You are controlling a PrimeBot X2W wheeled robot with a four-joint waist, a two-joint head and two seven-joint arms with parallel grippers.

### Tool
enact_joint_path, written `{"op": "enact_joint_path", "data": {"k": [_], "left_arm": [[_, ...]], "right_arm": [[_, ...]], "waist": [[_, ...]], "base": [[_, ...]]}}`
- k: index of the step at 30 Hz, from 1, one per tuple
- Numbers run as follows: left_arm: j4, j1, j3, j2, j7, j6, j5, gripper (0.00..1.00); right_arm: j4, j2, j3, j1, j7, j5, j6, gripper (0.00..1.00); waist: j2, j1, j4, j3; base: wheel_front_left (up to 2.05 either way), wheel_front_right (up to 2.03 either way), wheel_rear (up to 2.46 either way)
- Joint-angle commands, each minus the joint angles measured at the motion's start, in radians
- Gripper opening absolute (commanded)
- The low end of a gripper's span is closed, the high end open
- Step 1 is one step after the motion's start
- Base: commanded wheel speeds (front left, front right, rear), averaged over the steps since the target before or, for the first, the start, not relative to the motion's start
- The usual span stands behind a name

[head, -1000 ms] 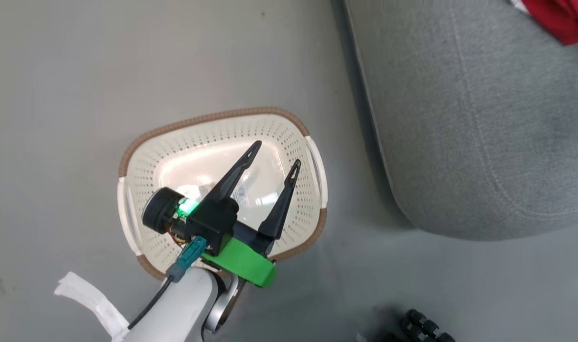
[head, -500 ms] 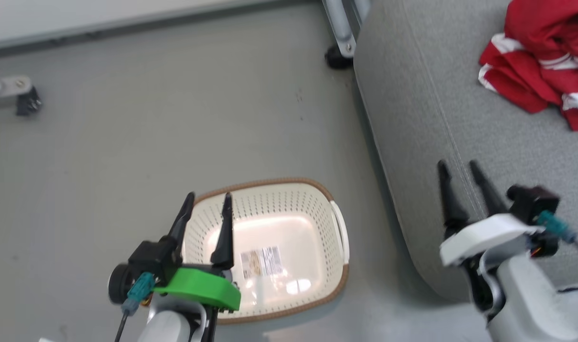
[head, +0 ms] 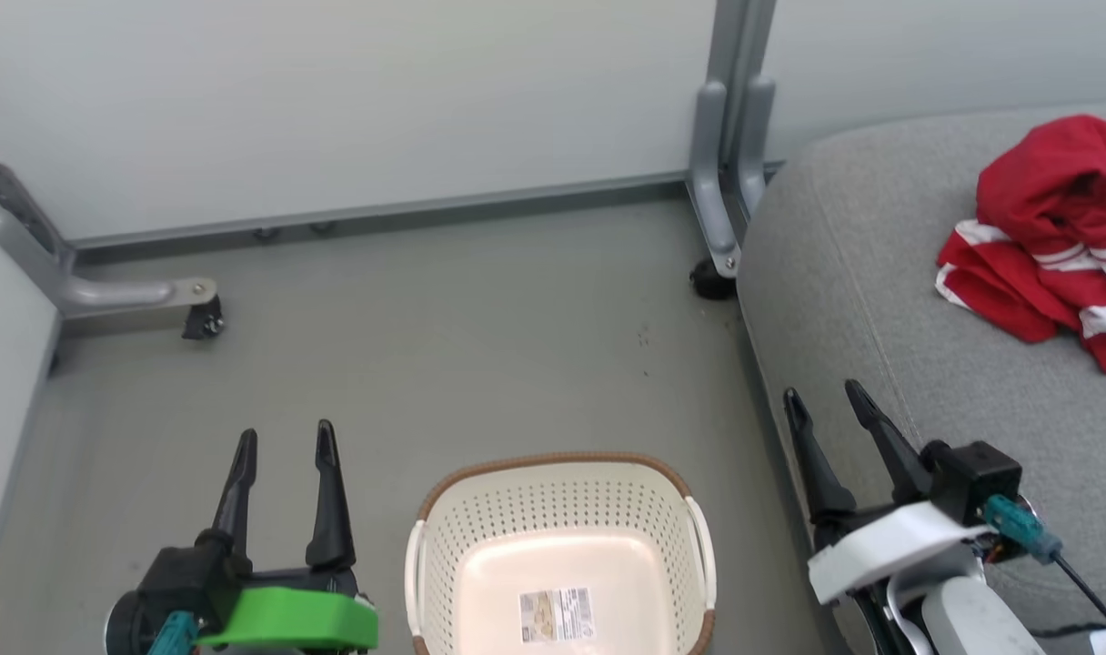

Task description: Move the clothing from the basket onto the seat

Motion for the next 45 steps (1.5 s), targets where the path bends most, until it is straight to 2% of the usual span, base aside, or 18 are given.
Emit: {"op": "enact_joint_path", "data": {"k": [1, 4, 8, 18, 37, 38, 42, 45], "left_arm": [[-0.006, 0.028, 0.004, 0.000, 0.001, -0.013, 0.017, 1.00], [-0.024, 0.062, 0.017, 0.000, 0.001, -0.036, 0.041, 1.00], [-0.022, 0.102, 0.011, -0.001, 0.001, -0.032, 0.107, 1.00], [-0.012, 0.169, -0.001, -0.001, 0.001, -0.051, 0.112, 1.00], [-0.022, 0.169, 0.010, -0.001, 0.001, -0.057, 0.110, 1.00], [-0.021, 0.165, 0.005, -0.002, 0.000, -0.058, 0.108, 0.00], [0.018, 0.166, -0.003, -0.003, 0.002, -0.059, 0.097, 0.00], [0.021, 0.155, 0.004, 0.000, 0.014, -0.062, 0.032, 0.00]], "right_arm": [[-0.011, -0.003, -0.007, 0.030, -0.003, -0.014, -0.001, 1.00], [-0.043, 0.002, -0.028, 0.079, -0.003, -0.042, -0.001, 1.00], [-0.061, 0.009, -0.036, 0.134, -0.003, -0.069, -0.001, 1.00], [-0.082, 0.015, -0.051, 0.217, -0.003, -0.111, -0.001, 1.00], [-0.096, 0.011, -0.054, 0.228, -0.003, -0.113, -0.001, 1.00], [-0.095, 0.016, -0.051, 0.214, 0.000, -0.108, 0.000, 0.00], [-0.057, 0.025, -0.047, 0.223, 0.004, -0.097, 0.000, 0.00], [-0.057, 0.027, -0.056, 0.215, 0.018, -0.035, 0.000, 0.00]], "waist": [[0.0000, 0.0002, 0.050, -0.063], [0.0000, 0.0002, 0.055, -0.087], [0.0000, 0.0002, 0.054, -0.099], [0.0000, 0.0002, 0.039, -0.115], [0.0000, 0.0002, 0.028, -0.119], [0.0000, 0.0002, 0.028, -0.119], [0.0000, 0.0002, 0.027, -0.119], [0.0000, 0.0002, 0.028, -0.116]], "base": [[0.00, 0.00, 0.00], [0.00, 0.00, 0.00], [0.00, 0.00, 0.00], [0.00, 0.00, 0.00], [0.00, 0.00, 0.00], [0.00, 0.00, 0.00], [0.00, 0.00, 0.00], [0.00, 0.00, 0.00]]}}
